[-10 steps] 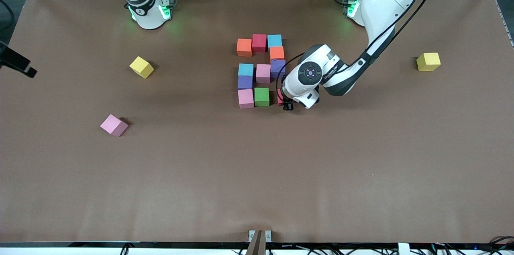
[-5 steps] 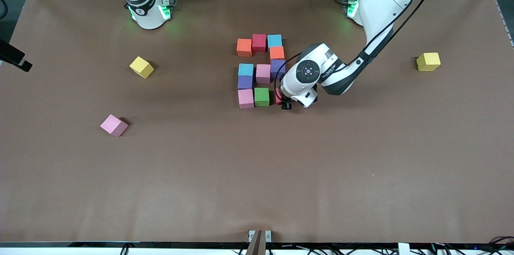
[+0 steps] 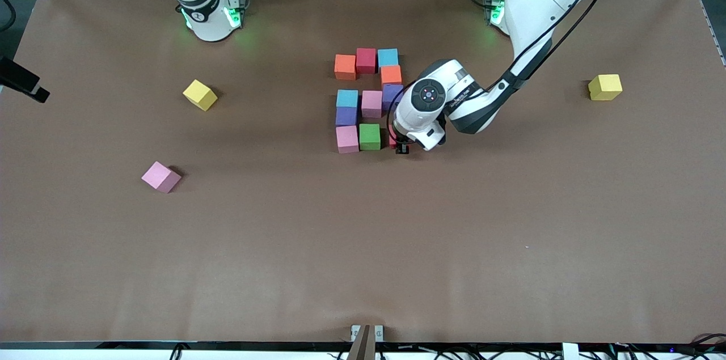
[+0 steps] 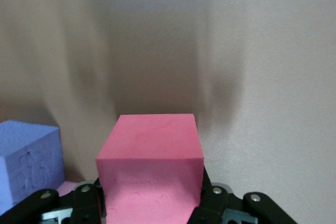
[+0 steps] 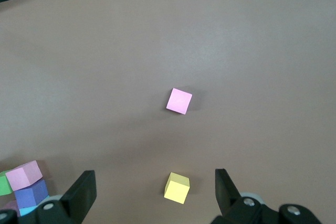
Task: Form number 2 with 11 blocks
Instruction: 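Lower the red cube beside the green cube with the left gripper and release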
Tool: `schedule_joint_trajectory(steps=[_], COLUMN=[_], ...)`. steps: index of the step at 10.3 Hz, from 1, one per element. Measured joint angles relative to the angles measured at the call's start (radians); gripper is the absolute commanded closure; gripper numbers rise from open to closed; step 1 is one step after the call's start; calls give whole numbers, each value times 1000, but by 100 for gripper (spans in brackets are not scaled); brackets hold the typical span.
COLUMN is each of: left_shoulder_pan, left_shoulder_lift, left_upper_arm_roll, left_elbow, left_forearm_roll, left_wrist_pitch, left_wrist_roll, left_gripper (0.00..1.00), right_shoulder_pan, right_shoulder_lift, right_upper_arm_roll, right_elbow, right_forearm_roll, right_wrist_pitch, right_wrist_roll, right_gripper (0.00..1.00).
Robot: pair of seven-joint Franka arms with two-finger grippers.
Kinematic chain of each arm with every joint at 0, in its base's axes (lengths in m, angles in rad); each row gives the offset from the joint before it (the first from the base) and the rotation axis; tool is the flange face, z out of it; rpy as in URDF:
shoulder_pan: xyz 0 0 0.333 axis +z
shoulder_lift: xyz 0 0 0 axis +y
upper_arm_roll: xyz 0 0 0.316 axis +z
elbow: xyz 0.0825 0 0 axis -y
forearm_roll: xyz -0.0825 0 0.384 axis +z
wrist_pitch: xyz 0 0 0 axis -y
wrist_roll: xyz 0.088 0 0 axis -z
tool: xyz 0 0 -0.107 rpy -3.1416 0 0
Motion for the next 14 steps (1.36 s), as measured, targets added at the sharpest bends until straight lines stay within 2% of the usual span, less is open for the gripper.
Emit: schedule_joint_trajectory(steps=[14], left_shoulder_pan=[-21], left_shoulder_lift=[13], left_upper_arm_roll=[0], left_elbow=[0], left_forearm_roll=[12], left_wrist_pitch=[73], left_wrist_roll=[0], left_gripper=[67], right_shoulder_pan=[0], right_shoulder_lift=[0], right_upper_arm_roll=[-3], right_elbow=[0], right_forearm_roll=[0], right_wrist_pitch=[0], right_wrist_roll=[0], right_gripper=[0])
